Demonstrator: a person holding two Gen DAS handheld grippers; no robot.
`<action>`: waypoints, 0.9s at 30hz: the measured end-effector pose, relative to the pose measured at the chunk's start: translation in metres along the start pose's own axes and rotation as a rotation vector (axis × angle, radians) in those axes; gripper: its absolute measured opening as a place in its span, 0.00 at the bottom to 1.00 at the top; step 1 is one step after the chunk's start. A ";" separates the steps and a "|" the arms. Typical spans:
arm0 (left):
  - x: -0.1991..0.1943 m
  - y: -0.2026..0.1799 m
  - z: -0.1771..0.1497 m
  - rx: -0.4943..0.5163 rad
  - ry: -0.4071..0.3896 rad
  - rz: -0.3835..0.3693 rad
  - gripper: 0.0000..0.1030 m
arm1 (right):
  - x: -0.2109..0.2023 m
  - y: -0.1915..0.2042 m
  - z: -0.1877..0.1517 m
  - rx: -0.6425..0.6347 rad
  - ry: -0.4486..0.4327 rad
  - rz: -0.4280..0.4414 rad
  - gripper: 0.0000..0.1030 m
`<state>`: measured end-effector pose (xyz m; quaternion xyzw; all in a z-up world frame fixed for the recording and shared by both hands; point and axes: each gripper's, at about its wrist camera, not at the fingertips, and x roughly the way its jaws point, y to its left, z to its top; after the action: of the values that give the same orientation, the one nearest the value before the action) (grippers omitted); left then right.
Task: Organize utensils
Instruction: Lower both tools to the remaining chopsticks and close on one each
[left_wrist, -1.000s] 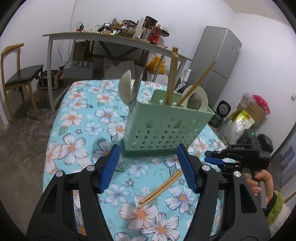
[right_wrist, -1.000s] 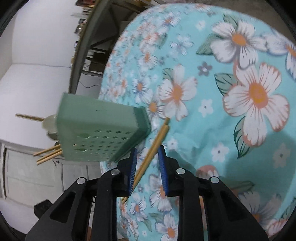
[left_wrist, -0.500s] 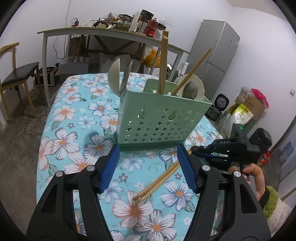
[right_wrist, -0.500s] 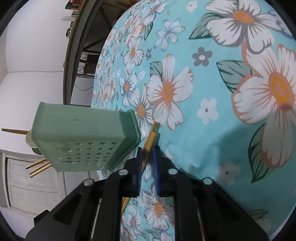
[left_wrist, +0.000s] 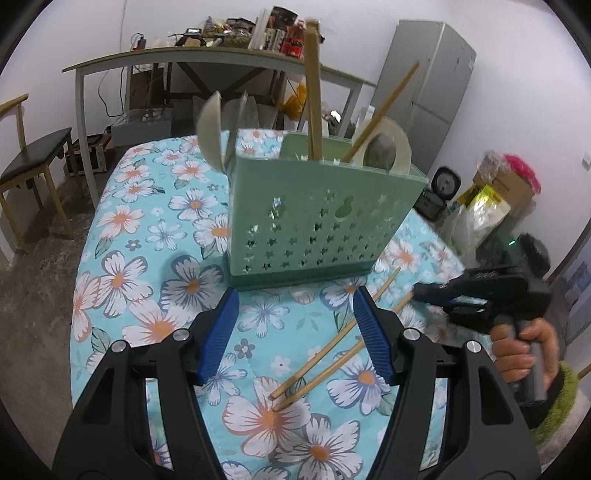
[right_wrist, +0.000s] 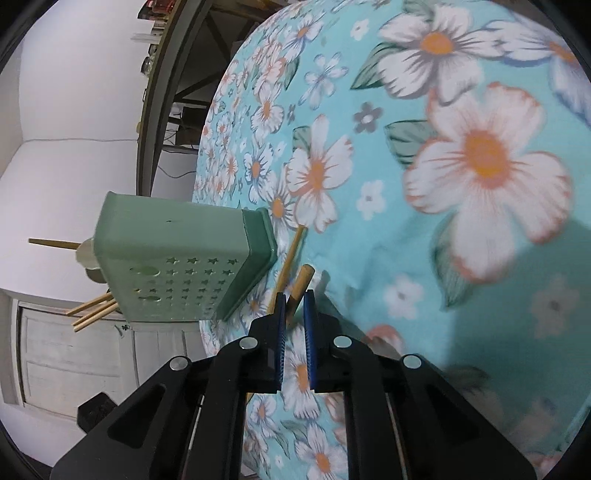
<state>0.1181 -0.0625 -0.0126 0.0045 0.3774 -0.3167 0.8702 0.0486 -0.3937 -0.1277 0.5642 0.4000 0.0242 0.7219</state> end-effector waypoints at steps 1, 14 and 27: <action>0.005 -0.002 -0.001 0.018 0.018 0.001 0.59 | -0.005 -0.003 -0.001 0.002 -0.004 -0.002 0.09; 0.078 -0.045 -0.030 0.293 0.246 0.006 0.32 | -0.045 -0.031 -0.008 0.052 -0.051 0.001 0.09; 0.085 -0.065 -0.049 0.350 0.254 0.046 0.12 | -0.040 -0.036 -0.003 0.074 -0.042 0.002 0.11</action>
<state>0.0942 -0.1488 -0.0889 0.2042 0.4230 -0.3545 0.8085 0.0047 -0.4243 -0.1359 0.5913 0.3847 -0.0015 0.7088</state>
